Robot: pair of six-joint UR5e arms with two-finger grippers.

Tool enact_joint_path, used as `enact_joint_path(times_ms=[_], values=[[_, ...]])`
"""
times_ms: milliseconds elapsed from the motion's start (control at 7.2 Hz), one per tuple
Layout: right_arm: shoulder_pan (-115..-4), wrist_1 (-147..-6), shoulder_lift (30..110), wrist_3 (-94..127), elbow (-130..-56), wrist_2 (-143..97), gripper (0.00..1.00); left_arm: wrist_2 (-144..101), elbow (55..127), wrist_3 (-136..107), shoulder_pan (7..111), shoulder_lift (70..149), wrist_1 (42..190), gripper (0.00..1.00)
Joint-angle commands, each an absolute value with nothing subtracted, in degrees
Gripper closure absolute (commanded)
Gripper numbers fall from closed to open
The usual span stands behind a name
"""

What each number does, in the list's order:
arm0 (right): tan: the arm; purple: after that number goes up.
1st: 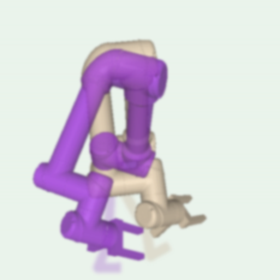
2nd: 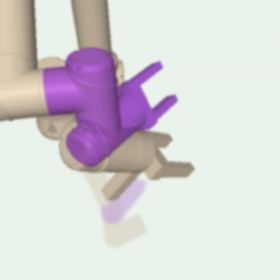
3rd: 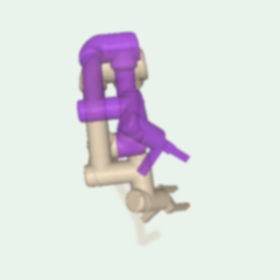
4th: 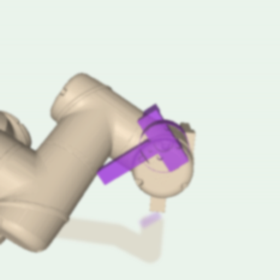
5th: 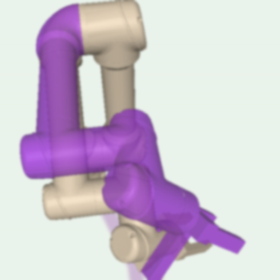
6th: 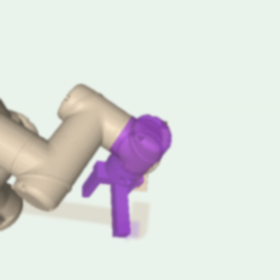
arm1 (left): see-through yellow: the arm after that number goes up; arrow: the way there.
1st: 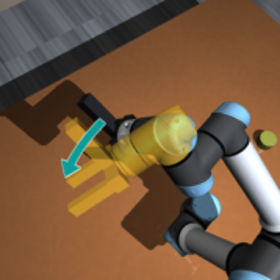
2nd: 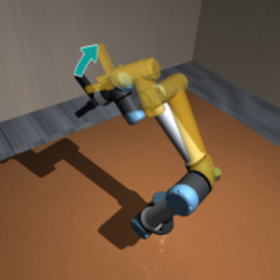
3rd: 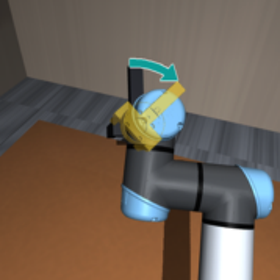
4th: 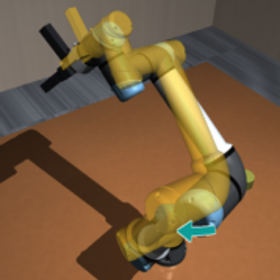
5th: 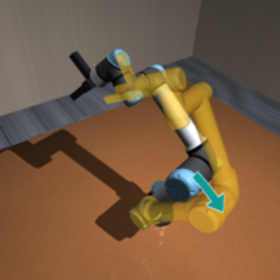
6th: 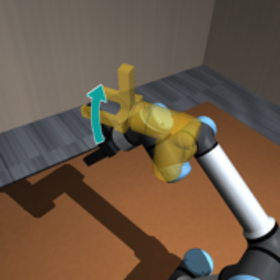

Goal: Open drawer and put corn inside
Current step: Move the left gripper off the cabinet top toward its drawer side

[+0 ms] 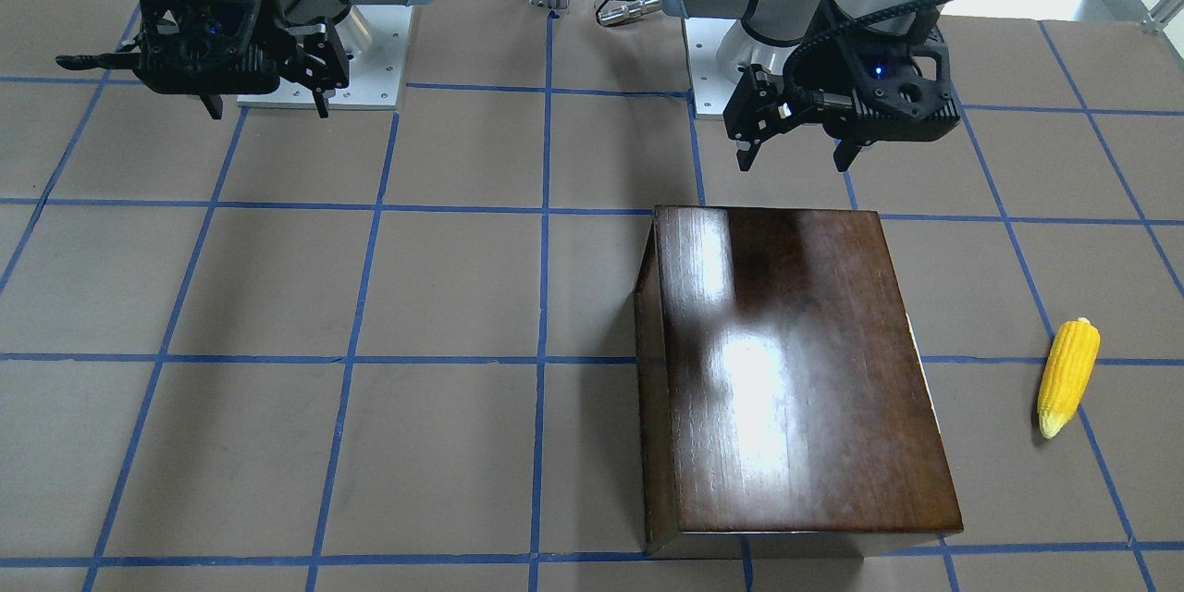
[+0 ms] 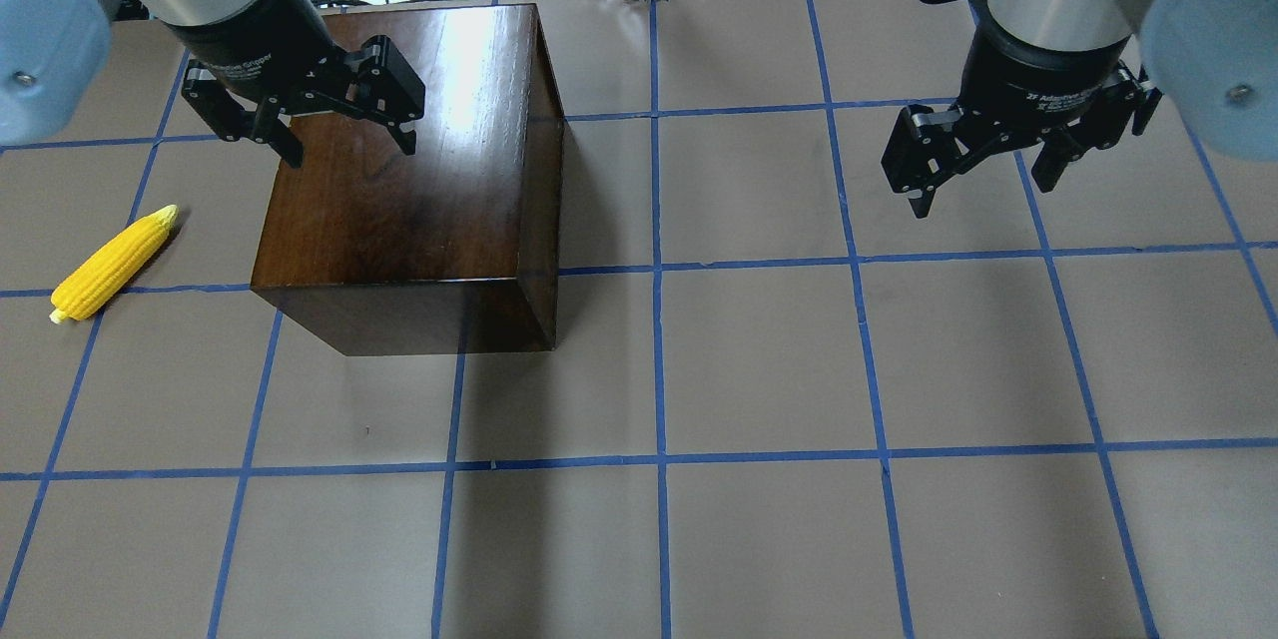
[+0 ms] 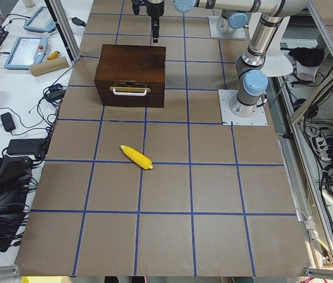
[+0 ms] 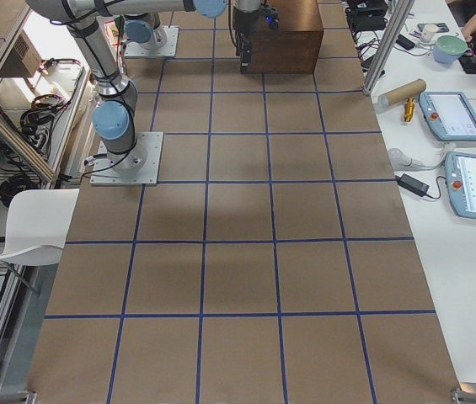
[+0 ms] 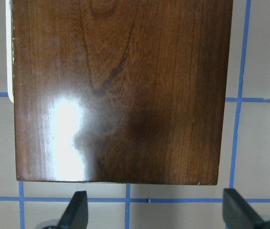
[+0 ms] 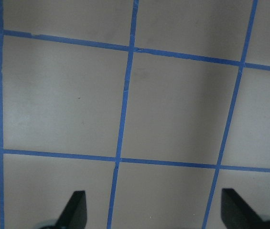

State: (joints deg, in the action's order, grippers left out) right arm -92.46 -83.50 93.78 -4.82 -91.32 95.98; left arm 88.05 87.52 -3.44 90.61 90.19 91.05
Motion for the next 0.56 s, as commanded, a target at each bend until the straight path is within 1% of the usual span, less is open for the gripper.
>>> enact_joint_path(times_ms=[0, 417], values=[[-92.5, -83.5, 93.8, -4.7, -91.3, 96.0, 0.00, 88.4, 87.6, -3.4, 90.6, 90.0, 91.1, 0.00], [-92.5, -83.5, 93.8, -4.8, -91.3, 96.0, 0.00, 88.4, 87.7, -3.2, 90.6, 90.0, 91.1, 0.00]])
